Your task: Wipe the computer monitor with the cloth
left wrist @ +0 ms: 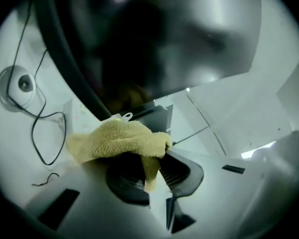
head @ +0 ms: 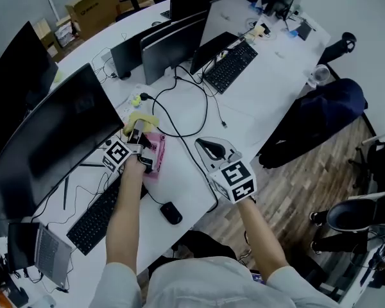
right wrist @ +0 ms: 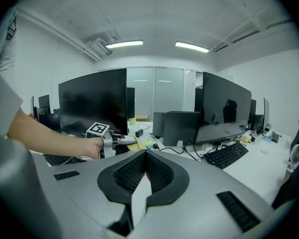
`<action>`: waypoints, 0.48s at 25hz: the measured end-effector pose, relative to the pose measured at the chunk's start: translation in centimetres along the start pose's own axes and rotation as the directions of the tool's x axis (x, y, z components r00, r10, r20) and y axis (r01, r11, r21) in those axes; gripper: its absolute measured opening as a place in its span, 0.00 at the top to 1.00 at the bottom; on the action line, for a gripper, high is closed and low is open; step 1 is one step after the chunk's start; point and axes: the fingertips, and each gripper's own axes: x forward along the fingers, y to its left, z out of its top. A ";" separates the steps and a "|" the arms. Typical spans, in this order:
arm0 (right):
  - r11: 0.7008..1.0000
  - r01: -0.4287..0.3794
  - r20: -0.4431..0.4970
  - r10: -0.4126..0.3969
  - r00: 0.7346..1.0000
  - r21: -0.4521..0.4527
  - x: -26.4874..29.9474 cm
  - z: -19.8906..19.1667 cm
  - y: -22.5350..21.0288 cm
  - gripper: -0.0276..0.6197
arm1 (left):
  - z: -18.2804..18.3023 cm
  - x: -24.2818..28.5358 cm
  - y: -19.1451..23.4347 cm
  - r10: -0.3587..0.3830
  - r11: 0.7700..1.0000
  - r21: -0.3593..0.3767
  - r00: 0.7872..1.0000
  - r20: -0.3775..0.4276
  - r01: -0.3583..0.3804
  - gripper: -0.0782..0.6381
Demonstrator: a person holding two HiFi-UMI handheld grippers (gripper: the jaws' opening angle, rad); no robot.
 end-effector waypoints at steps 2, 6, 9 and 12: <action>1.000 0.016 0.012 -0.016 1.000 0.000 -1.0 0.4 0.1 0.91 | -0.3 -0.7 -2.8 -0.039 0.994 0.103 0.999 -0.027 0.042 0.81; 0.999 0.035 0.035 -0.035 0.999 0.003 -2.2 2.0 1.5 0.91 | 1.5 -4.3 -7.8 -0.081 0.951 0.296 0.996 -0.036 0.088 0.81; 1.000 0.018 0.071 -0.019 0.997 0.015 -2.5 4.0 3.9 0.91 | 4.3 -8.6 -10.6 -0.079 0.897 0.435 0.997 -0.024 0.081 0.81; 1.000 -0.005 0.116 0.005 0.993 0.000 -2.5 6.8 7.2 0.91 | 7.2 -13.7 -13.2 -0.082 0.828 0.555 0.997 -0.012 0.075 0.81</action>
